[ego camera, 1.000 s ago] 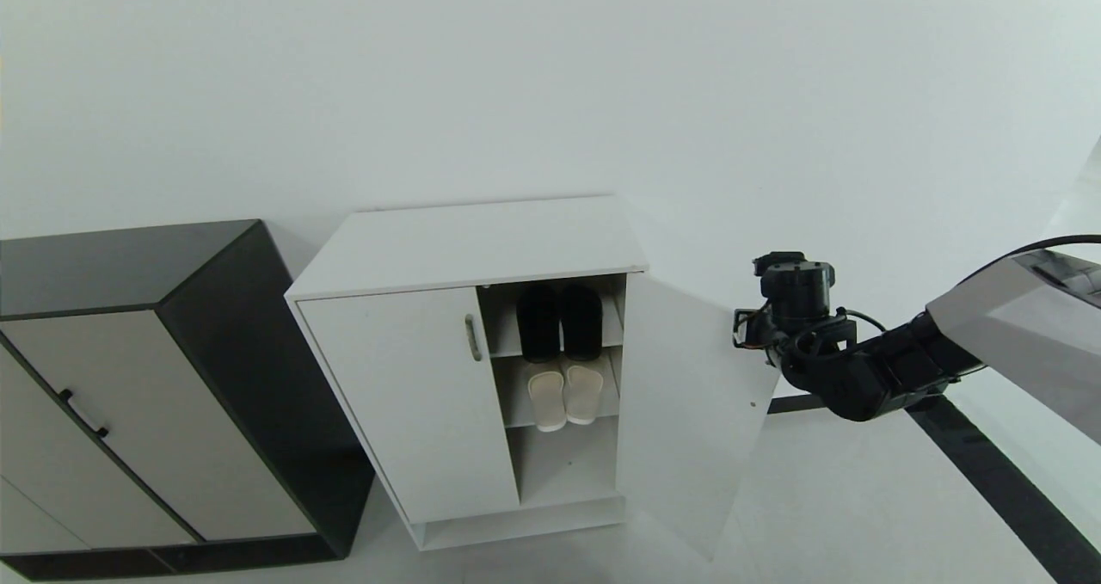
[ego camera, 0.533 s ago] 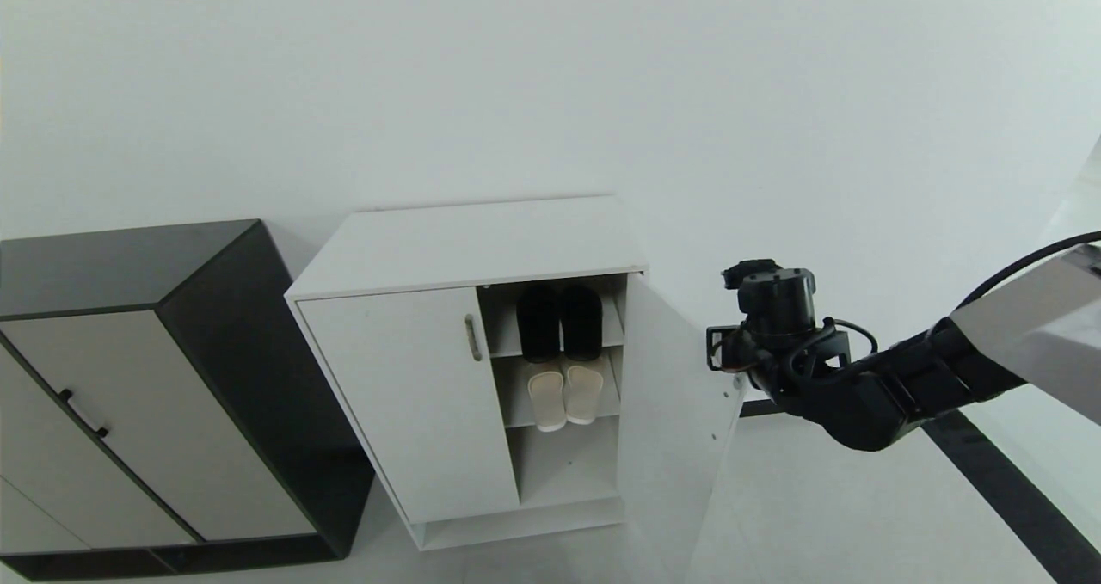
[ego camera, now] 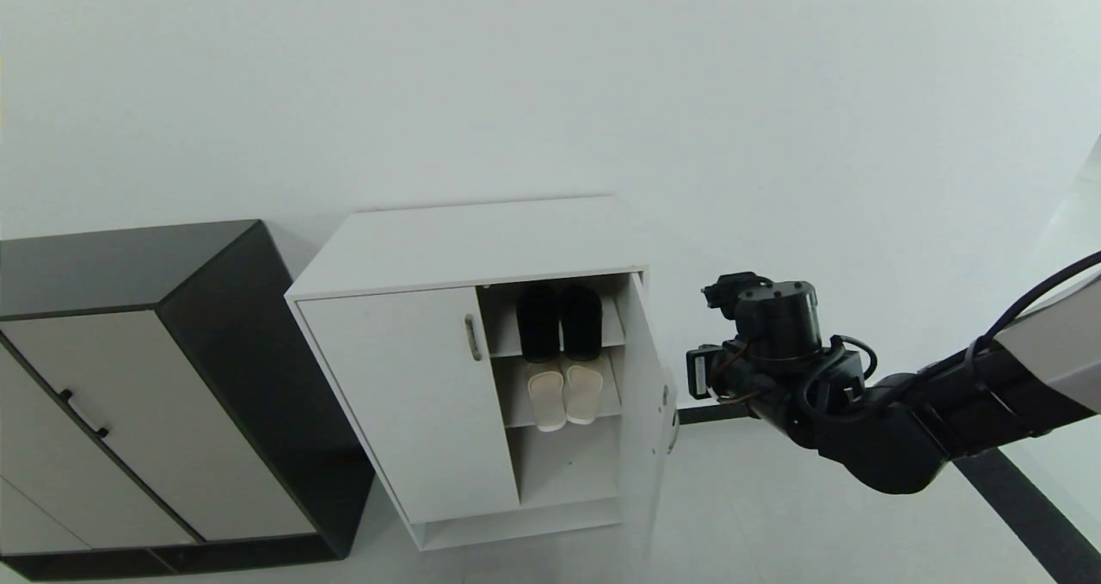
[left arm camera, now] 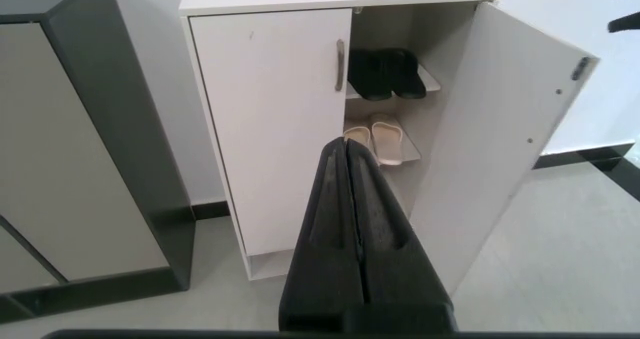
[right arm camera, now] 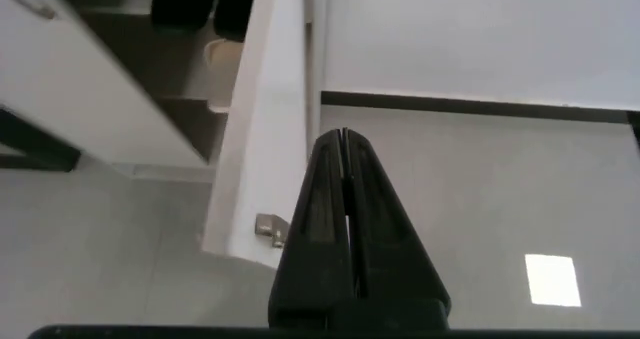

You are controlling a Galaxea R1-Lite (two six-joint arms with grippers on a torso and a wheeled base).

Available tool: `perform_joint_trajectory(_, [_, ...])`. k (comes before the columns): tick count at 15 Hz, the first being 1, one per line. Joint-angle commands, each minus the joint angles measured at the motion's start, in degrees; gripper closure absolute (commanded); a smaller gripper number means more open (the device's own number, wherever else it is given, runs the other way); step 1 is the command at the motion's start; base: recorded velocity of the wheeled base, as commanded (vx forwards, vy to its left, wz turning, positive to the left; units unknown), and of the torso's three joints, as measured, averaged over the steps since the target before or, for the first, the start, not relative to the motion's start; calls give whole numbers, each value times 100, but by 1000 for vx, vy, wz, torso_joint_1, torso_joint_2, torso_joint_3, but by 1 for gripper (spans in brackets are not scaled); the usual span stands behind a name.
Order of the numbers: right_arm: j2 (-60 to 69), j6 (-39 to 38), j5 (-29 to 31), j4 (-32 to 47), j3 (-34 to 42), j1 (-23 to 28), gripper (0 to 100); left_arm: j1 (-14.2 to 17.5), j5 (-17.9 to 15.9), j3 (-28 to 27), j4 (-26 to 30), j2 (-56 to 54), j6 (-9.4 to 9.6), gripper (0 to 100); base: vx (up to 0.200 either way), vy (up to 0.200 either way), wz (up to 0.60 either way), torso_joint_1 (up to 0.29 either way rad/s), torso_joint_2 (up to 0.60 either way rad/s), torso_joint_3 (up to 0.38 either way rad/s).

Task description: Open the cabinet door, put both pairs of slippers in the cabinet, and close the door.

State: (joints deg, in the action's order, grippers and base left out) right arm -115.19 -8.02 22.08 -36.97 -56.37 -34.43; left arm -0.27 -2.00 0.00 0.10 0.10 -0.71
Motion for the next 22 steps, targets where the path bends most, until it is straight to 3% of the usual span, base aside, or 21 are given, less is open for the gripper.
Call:
perform_joint_trajectory(1, [-30,-6,-72,-12,73,6,100,0,-2,0,-1,-1,0,100,0,0,0,0,0,0])
perform_joint_trajectory(4, [-276,-358,-274,-64,47,-258,100,0,-2,0,-1,-1,0,100,0,0,0,0,0,0])
perform_joint_trajectory(9, [-803,-587,-274,-1198,38,-996,100,0,-2,0,-1,-1,0,100,0,0,0,0,0,0])
perform_joint_trajectory(12, [-355,-569,-626,-1330,495,-1260,100,0,-2,0,-1,-1,-8,100,0,0,0,0,0,0])
perform_joint_trajectory(15, [322,11,-1030,-1365,1155,-1277,100,0,-2,0,-1,-1,0,100,0,0,0,0,0,0])
perform_joint_trajectory(20, [190,169,-1004,-1646,1242,-1268,100,0,-2,0,-1,-1,-8,100,0,0,0,0,0,0])
perform_joint_trajectory(22, [181,169,-1004,-1646,1251,-1268,100,0,-2,0,-1,-1,-8,100,0,0,600,-2,5,0])
